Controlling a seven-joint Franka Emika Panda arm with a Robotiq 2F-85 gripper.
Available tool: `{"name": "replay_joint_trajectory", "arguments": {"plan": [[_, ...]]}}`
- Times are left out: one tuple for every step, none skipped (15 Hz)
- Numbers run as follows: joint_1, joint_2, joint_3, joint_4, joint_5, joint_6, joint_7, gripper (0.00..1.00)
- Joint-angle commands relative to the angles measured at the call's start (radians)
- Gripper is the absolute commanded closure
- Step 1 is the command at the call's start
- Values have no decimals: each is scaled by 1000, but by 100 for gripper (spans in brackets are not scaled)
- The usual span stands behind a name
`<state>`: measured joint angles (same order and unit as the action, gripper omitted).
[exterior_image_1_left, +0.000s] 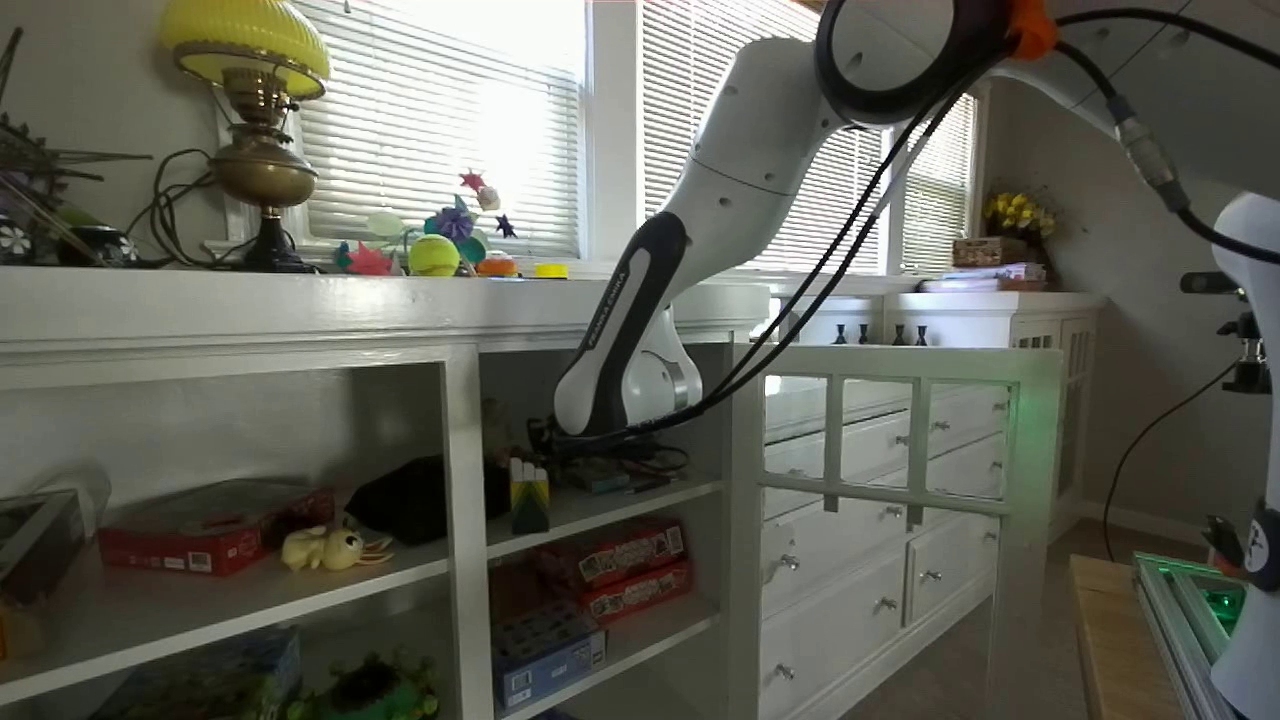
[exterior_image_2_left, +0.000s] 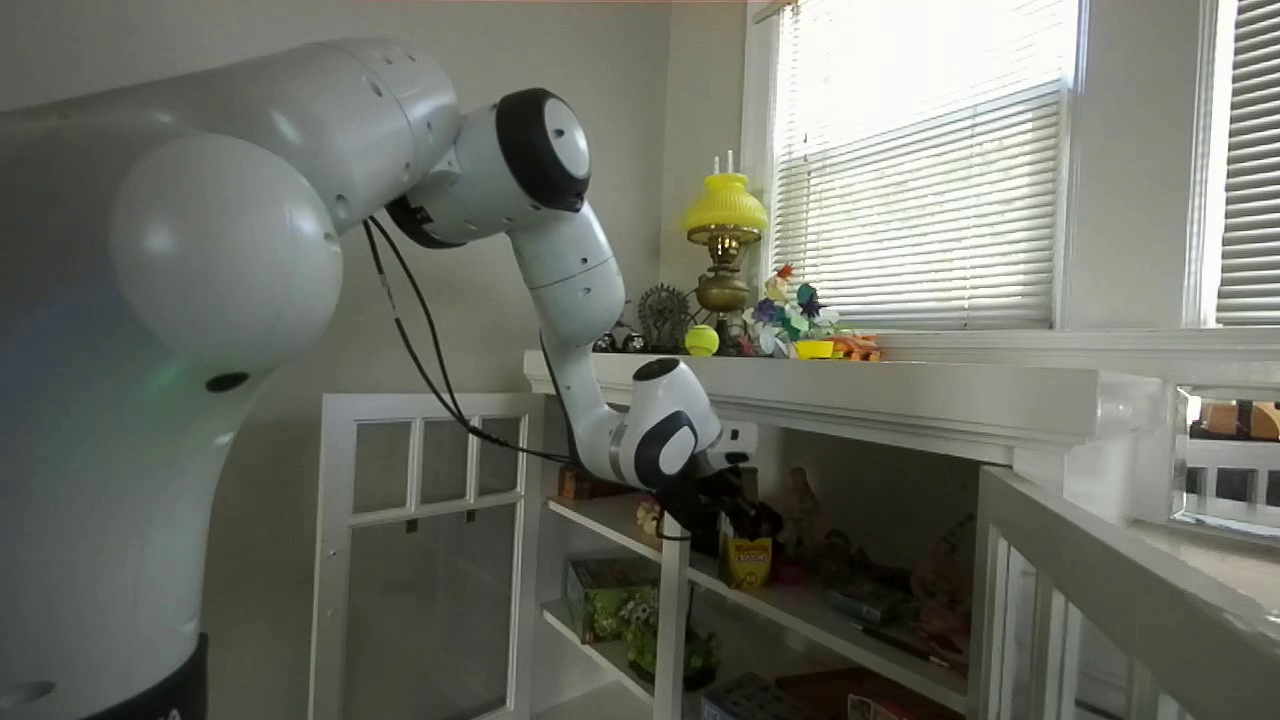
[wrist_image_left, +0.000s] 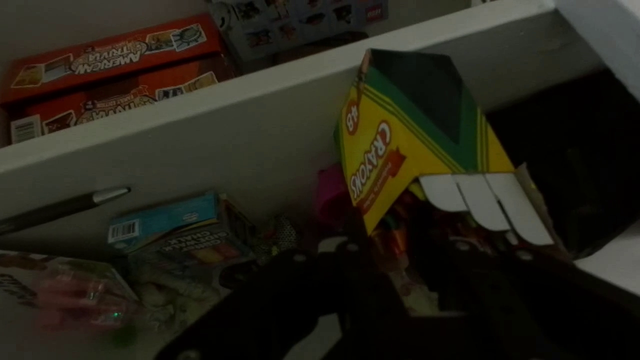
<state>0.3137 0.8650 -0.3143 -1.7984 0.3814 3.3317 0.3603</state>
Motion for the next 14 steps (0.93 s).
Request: {"name": "replay_joint_trajectory", "arguments": {"plan": [[-18, 22, 9, 43, -6, -9, 1, 74], [-19, 24, 9, 46, -5, -8, 1, 73], [-20, 26, 9, 49, -6, -9, 1, 78], [-22, 29, 9, 53, -6, -11, 1, 80], [-23, 31, 9, 56, -6, -11, 1, 84], [-25, 34, 10, 60, -6, -11, 0, 81], [-26, 34, 11, 62, -7, -12, -1, 79], [-27, 35, 11, 64, -7, -11, -1, 77], [-27, 34, 11, 65, -8, -12, -1, 75], [-27, 35, 11, 66, -8, -12, -1, 75], [-28, 35, 12, 67, -8, -11, -2, 72], [-27, 34, 13, 67, -8, -10, -2, 71], [-26, 32, 14, 66, -9, -10, -3, 70], [-26, 32, 14, 66, -9, -10, -3, 70]]}}
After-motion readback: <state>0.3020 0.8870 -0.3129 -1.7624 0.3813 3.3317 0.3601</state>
